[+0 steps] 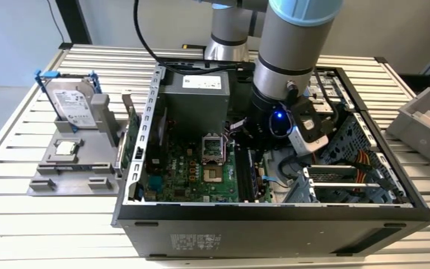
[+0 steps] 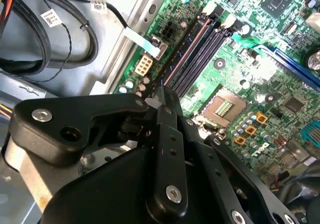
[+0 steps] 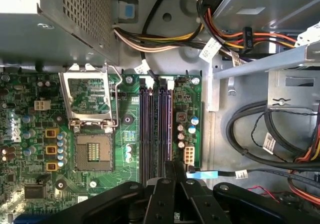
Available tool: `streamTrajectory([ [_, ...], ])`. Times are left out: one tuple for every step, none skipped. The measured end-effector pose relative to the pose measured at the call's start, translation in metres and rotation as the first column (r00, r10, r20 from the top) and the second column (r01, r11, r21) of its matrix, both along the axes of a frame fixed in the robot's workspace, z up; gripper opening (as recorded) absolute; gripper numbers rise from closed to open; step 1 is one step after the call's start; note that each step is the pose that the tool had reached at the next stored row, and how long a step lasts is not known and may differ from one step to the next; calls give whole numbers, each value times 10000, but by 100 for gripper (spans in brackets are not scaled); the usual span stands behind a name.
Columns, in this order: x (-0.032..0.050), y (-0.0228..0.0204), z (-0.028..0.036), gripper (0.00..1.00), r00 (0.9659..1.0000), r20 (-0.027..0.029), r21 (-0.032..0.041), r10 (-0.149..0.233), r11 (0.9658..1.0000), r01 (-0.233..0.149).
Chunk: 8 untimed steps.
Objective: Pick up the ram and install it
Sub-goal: 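Insert the ram into the slot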
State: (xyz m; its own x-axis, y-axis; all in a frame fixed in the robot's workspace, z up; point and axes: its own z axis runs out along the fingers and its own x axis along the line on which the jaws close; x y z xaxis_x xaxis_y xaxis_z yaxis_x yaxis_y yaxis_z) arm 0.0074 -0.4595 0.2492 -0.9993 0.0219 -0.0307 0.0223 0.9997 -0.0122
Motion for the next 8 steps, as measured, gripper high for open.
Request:
streamTrajectory([
  [0, 0, 0, 0, 10000, 0, 1, 0, 10000, 0],
  [1, 0, 0, 0, 10000, 0, 2, 0, 10000, 0],
  [1, 0, 0, 0, 10000, 0, 4, 0, 10000, 0],
  [1, 0, 0, 0, 10000, 0, 5, 0, 10000, 0],
  [1, 0, 0, 0, 10000, -1, 9, 0, 10000, 0],
  [1, 0, 1, 0, 9998, 0, 12, 208, 9998, -208],
  [1, -1, 1, 0, 9995, -1, 20, 312, 9995, -312],
  [1, -1, 1, 0, 9992, 0, 37, 404, 9992, -404],
])
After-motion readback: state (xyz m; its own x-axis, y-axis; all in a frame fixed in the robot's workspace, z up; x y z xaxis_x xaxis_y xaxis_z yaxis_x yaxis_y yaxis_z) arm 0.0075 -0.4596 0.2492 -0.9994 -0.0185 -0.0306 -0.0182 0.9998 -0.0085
